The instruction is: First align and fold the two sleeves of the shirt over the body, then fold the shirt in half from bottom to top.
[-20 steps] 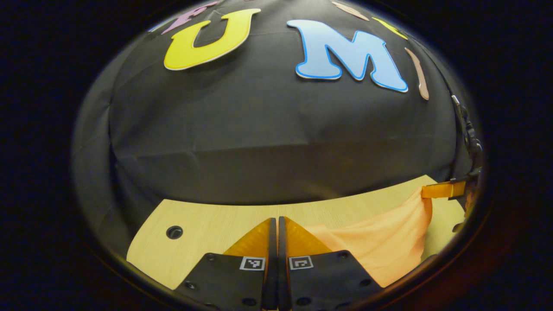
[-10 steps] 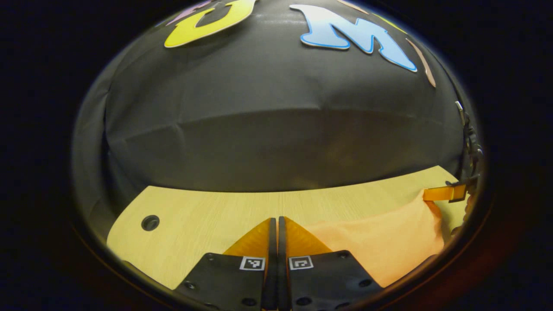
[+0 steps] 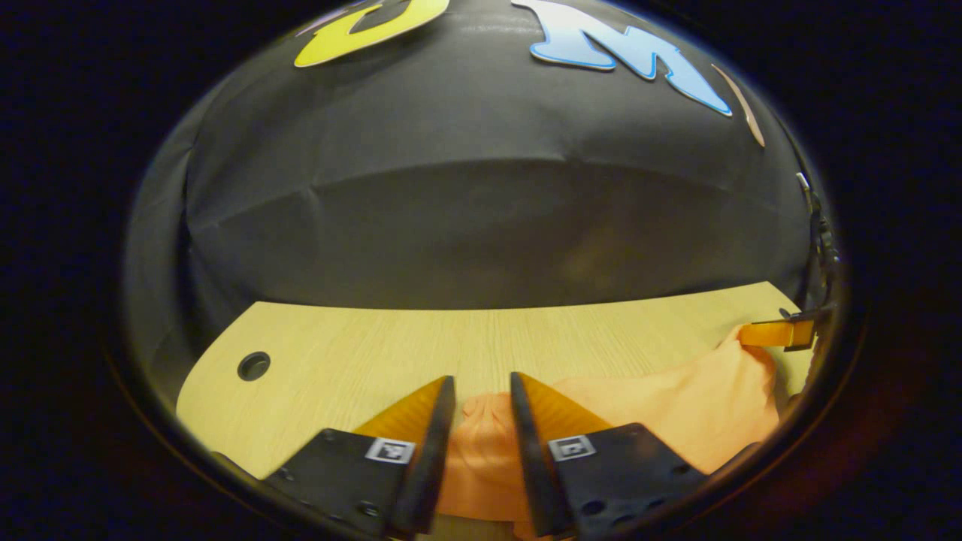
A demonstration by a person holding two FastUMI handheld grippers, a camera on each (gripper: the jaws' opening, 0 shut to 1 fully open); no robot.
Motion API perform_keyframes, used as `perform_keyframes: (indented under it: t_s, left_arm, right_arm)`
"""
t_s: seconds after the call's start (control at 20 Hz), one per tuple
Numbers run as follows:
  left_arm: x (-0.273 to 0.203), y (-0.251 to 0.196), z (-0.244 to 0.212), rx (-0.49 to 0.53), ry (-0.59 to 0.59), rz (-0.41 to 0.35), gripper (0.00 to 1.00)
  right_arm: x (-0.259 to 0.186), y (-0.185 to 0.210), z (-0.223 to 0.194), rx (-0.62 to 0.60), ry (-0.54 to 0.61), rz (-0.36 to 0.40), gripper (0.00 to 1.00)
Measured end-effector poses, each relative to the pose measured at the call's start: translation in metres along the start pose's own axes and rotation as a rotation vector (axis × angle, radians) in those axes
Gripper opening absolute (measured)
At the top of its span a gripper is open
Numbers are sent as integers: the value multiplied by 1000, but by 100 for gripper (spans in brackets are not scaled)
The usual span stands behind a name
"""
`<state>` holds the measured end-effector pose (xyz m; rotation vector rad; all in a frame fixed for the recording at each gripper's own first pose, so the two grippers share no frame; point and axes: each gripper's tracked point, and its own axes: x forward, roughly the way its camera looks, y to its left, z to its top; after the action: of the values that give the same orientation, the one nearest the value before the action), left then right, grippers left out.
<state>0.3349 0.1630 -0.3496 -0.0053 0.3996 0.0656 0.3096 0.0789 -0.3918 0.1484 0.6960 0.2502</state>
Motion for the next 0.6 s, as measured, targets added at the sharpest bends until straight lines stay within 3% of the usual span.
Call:
perform_keyframes:
  t_s: [0.05, 0.1, 0.15, 0.3, 0.6]
  left_arm:
    - [-5, 1, 4, 0, -8, 3, 62]
    - [-9, 0, 9, 5, -18, 4, 80]
    - [-14, 0, 13, 13, -23, 5, 80]
    - [-30, -4, 26, 34, -27, -5, 94]
    - [-96, -17, 81, 56, -76, -25, 96]
  right_arm:
    - [-5, -1, 3, -1, -4, -13, 29]
    - [-8, -1, 6, 4, -9, -15, 29]
    - [-13, 0, 8, 12, -10, -18, 30]
    - [-30, 1, 15, 31, -19, -26, 30]
    - [-95, 25, 44, 9, -40, -12, 30]
